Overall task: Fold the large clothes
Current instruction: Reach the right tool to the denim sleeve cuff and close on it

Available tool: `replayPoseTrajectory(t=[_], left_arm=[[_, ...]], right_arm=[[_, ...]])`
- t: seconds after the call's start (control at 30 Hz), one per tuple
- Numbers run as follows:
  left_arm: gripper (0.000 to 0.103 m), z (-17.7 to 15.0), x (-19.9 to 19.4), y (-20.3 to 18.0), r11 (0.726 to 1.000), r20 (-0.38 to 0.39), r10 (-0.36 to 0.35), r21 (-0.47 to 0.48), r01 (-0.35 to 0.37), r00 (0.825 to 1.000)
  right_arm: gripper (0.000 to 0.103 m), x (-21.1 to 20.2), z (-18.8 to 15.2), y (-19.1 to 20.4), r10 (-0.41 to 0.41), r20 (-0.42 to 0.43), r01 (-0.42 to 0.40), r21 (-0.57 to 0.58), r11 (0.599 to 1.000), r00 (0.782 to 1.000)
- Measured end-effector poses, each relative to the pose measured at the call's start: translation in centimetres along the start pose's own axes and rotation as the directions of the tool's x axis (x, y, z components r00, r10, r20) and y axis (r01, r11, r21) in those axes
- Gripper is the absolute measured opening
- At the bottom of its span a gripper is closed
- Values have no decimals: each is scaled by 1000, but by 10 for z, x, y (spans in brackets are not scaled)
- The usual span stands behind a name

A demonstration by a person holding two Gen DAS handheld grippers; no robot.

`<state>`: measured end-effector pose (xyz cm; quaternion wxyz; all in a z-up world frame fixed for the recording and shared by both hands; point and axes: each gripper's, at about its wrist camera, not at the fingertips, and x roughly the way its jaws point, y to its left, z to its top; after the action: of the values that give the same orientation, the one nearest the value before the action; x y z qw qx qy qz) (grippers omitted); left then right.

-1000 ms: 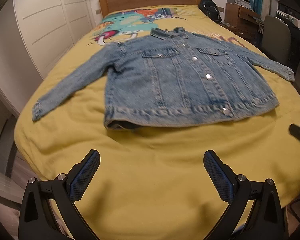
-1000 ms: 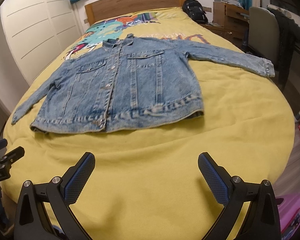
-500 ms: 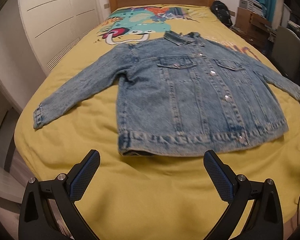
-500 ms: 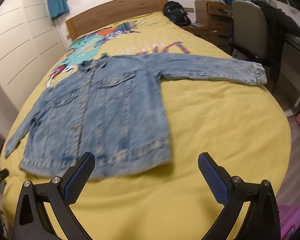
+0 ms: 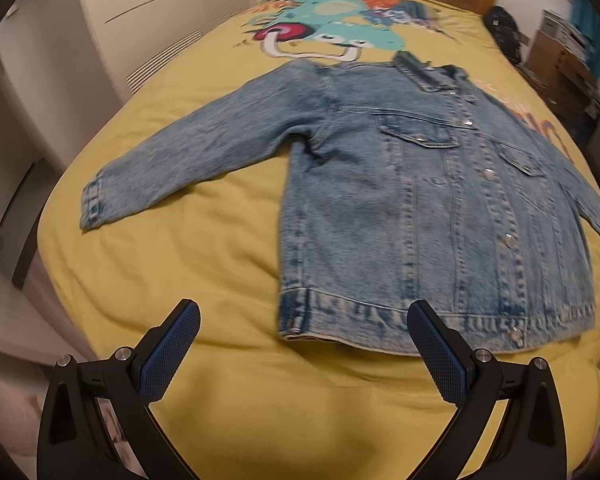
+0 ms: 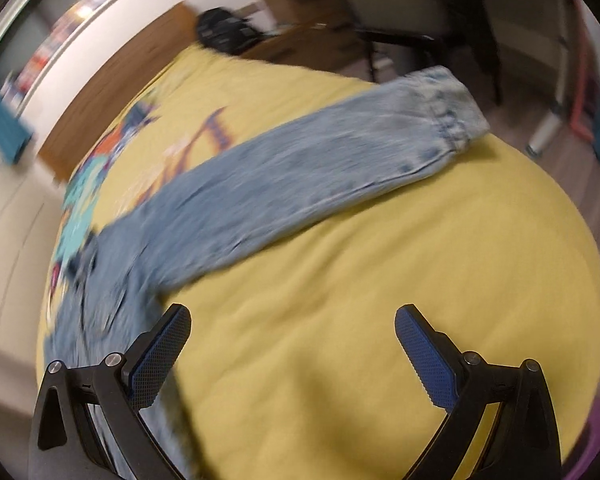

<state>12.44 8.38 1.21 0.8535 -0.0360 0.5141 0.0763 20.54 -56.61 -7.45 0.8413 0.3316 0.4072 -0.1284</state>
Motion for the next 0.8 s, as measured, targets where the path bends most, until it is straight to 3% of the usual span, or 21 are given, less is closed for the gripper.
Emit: replayPoseTrajectory(t=[0.2, 0.4, 0.47, 0.53, 0.77, 0.8], left_arm=[[102, 8, 5, 3, 996, -20, 90, -10, -90, 996], [102, 15, 12, 1, 995, -38, 97, -22, -98, 995], [102, 16, 14, -1, 995, -47, 94, -19, -95, 994], [102, 17, 17, -2, 996, -56, 84, -20, -85, 995], [102, 19, 20, -4, 998, -83, 61, -29, -63, 995], [102, 19, 20, -4, 998, -84, 58, -31, -60, 995]], right_arm=[[97, 30, 39, -47, 0, 12, -2, 164, 987, 1000], [96, 48, 55, -79, 44, 47, -55, 271, 961, 998], [90, 50, 61, -86, 55, 64, -71, 291, 954, 996], [76, 54, 66, -93, 60, 77, -81, 314, 946, 995], [66, 63, 85, -119, 122, 137, -170, 425, 889, 983], [55, 64, 88, -121, 125, 139, -174, 436, 883, 982]])
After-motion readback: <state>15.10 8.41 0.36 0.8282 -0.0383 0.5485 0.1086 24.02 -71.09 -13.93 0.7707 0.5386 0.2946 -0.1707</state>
